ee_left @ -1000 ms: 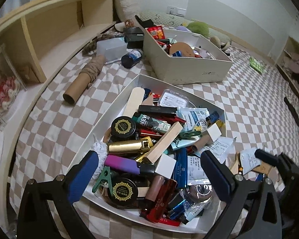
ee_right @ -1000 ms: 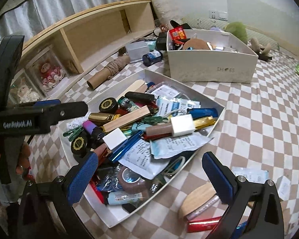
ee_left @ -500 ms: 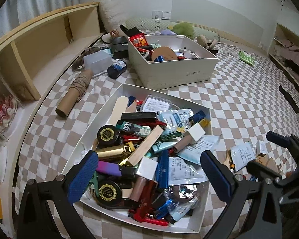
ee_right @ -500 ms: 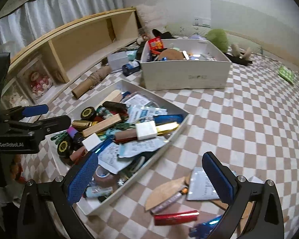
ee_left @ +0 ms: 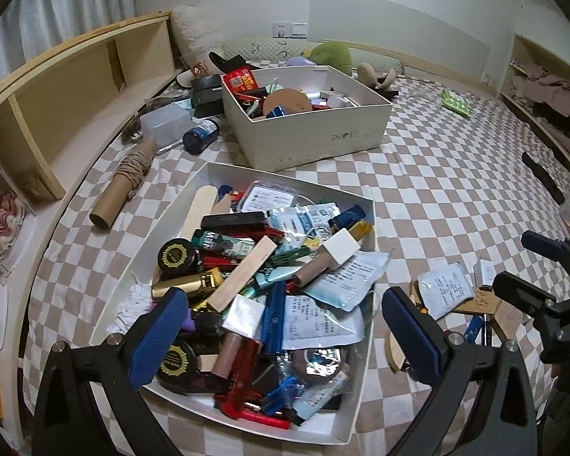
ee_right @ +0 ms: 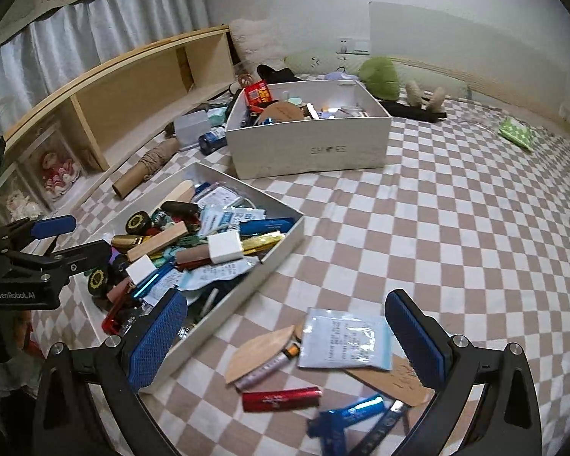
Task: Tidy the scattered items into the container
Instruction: 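Move both open grippers back over the remaining lighters and items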
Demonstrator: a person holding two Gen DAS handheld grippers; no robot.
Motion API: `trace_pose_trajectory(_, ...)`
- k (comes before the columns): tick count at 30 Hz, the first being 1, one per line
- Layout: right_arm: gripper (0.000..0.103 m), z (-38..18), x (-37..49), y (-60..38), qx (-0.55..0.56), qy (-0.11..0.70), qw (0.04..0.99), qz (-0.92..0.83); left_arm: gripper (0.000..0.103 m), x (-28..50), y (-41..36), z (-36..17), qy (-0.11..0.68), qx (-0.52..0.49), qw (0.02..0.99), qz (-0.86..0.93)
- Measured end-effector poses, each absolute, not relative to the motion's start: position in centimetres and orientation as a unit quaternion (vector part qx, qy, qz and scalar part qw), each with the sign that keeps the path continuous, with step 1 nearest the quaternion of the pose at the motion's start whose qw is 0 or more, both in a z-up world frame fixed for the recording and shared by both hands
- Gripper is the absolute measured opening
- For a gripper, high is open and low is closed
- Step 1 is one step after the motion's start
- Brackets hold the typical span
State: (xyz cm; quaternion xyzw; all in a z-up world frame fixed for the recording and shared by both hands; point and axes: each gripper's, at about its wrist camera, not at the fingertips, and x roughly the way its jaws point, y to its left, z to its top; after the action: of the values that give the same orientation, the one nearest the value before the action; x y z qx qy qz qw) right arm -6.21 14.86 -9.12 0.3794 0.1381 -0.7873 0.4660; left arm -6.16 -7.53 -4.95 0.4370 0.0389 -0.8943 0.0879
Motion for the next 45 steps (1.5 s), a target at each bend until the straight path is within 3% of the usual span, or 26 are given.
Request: trace_pose_trajectory(45,0.103,-10.2,-10.6,28.8,0.391,0.145,0.393,-0.82,0.103,-6.3,3.7,-7.6,0.006,0.436,0.012,-0.9)
